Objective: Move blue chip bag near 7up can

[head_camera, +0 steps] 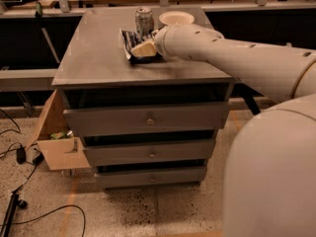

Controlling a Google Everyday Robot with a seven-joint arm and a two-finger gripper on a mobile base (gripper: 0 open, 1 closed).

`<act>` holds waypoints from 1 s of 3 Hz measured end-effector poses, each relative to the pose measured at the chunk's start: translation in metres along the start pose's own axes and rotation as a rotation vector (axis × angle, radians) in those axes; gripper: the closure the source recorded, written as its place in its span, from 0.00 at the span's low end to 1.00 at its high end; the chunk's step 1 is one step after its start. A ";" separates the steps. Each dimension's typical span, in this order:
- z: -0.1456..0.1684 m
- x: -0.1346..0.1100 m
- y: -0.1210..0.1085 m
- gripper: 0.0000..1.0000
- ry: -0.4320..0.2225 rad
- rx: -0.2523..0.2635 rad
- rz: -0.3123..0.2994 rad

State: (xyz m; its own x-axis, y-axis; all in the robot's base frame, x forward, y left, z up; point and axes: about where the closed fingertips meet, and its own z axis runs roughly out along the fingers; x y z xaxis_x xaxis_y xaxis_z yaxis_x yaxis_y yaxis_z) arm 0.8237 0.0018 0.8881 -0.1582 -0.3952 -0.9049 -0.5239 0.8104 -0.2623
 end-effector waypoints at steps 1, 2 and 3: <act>-0.014 -0.006 -0.008 0.00 -0.004 0.009 0.005; -0.047 -0.028 -0.020 0.00 -0.040 0.011 0.004; -0.103 -0.044 -0.029 0.00 -0.092 0.016 0.004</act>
Offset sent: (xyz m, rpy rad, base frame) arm -0.0535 -0.0546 0.0908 0.0562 -0.0783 0.0162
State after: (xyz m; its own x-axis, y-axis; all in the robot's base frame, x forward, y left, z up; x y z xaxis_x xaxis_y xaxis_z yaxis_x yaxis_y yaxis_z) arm 0.7597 -0.0494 0.9697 -0.0821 -0.3513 -0.9326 -0.5098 0.8189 -0.2636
